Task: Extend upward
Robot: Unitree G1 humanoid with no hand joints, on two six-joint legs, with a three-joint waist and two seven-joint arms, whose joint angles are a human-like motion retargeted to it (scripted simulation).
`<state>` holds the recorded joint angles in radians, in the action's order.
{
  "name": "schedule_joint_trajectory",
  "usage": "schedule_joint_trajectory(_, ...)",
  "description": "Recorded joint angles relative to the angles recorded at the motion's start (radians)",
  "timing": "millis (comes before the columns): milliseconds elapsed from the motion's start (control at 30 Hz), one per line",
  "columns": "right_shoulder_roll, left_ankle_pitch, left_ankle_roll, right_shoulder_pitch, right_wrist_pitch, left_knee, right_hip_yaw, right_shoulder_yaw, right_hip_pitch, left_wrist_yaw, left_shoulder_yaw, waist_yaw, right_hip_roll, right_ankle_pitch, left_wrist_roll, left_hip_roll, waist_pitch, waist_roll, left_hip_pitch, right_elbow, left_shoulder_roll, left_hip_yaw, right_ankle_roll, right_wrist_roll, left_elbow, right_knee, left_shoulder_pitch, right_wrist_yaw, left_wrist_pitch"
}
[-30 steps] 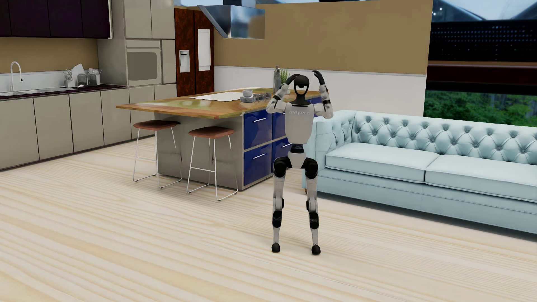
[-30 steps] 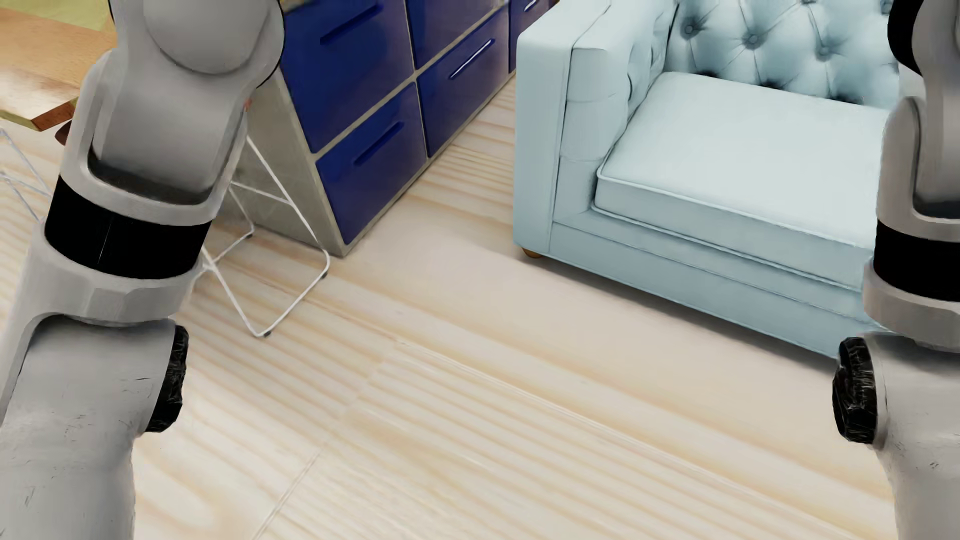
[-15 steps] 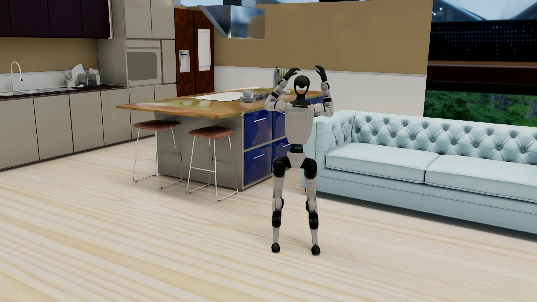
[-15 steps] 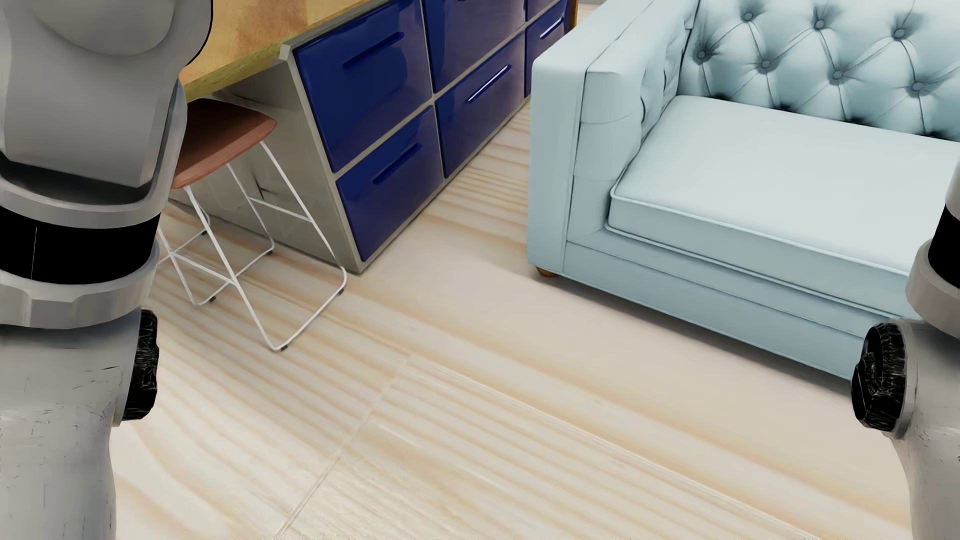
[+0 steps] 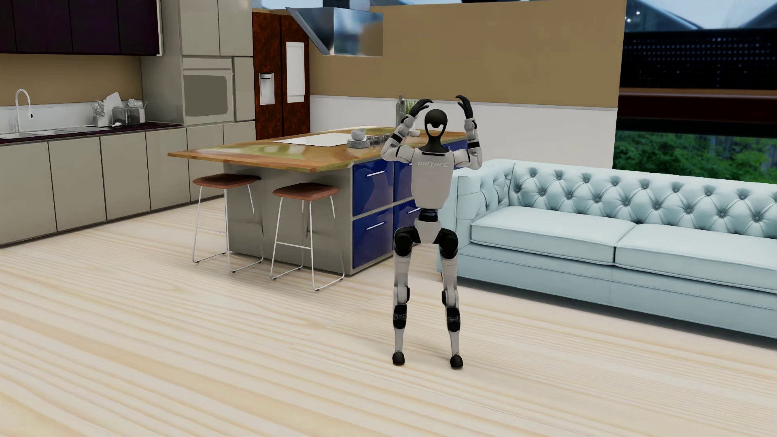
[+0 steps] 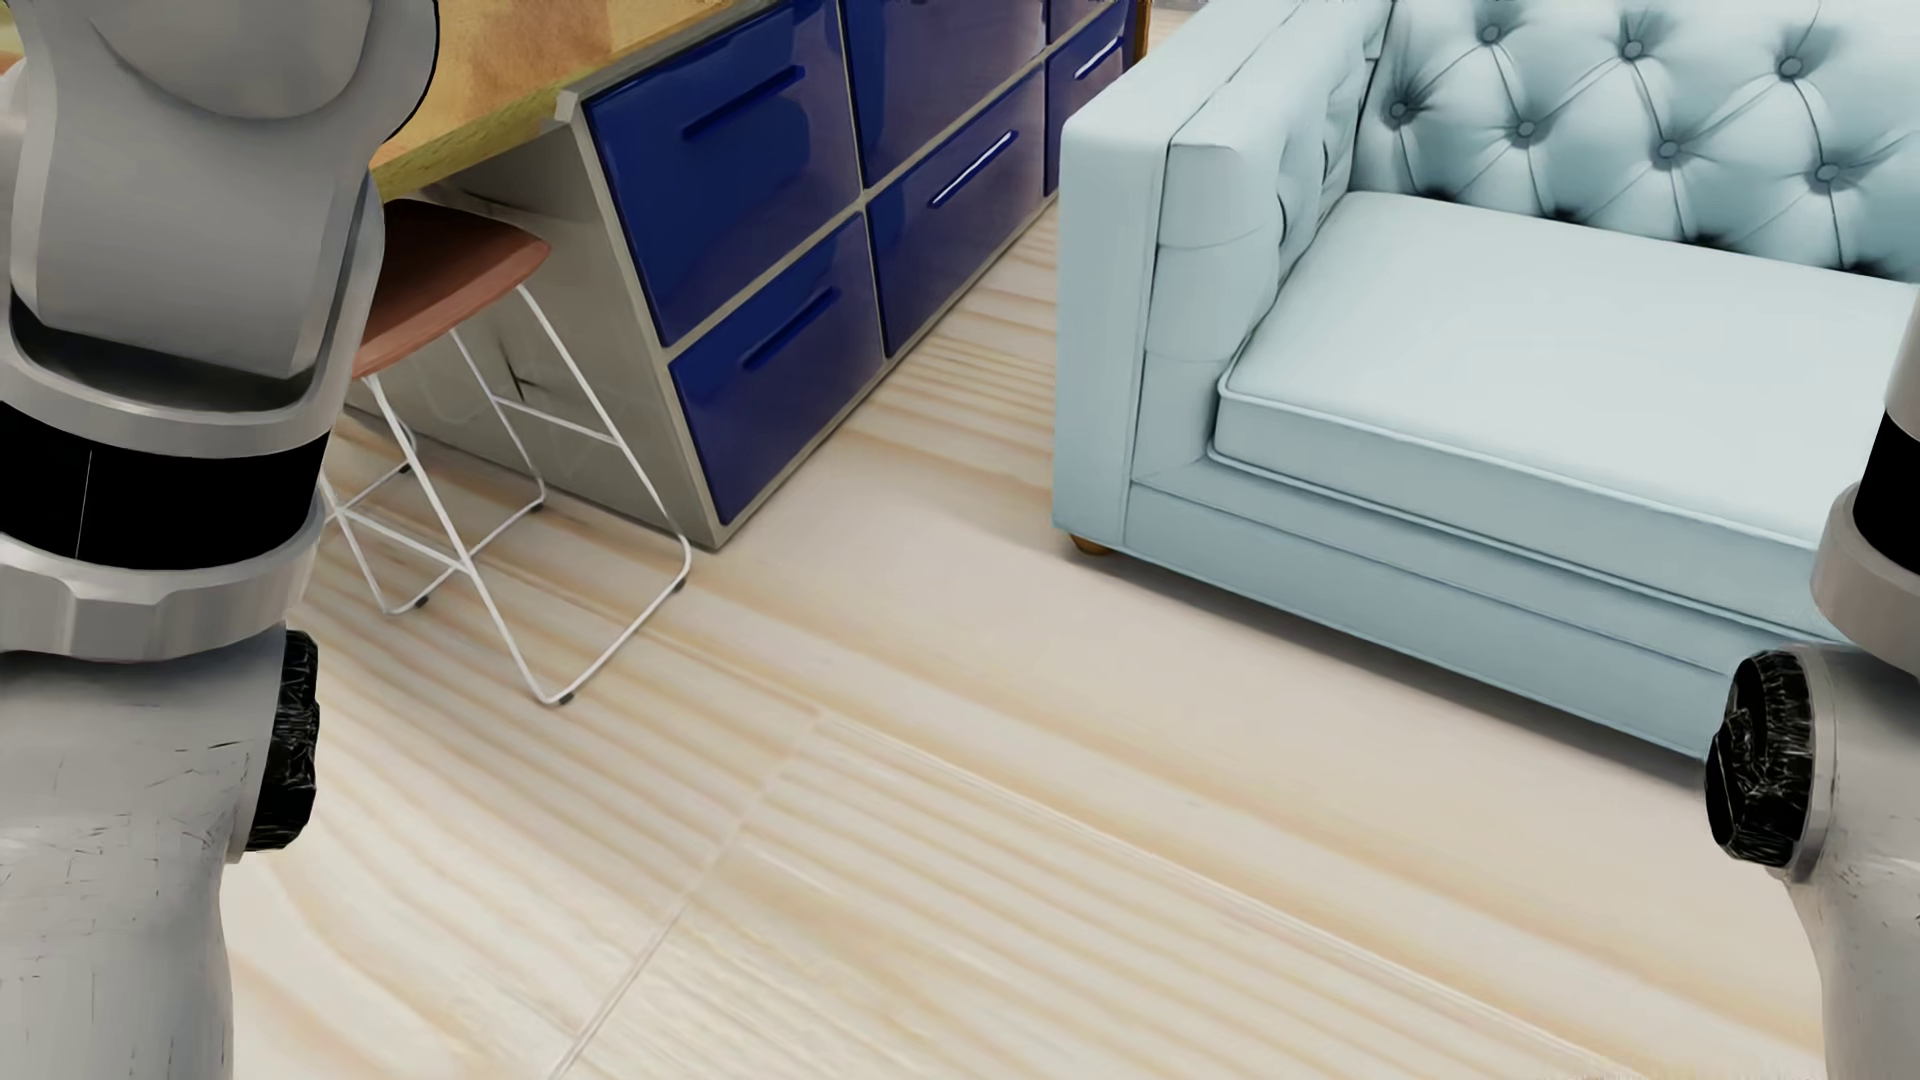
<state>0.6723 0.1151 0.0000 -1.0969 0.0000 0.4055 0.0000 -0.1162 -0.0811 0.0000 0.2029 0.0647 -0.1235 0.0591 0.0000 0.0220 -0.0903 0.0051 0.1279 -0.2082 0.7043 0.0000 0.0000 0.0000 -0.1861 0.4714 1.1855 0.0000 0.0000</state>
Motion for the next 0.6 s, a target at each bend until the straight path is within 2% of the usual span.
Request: schedule_joint_trajectory(600, 0.007, -0.016, 0.0, 0.053, 0.0, -0.004, 0.0, -0.024, 0.0, 0.0, -0.01, 0.007, 0.007, 0.0, 0.0, -0.007, 0.0, 0.001, 0.002, 0.01, -0.002, 0.0, 0.0, 0.0, 0.005, -0.004, -0.031, 0.0, 0.0)
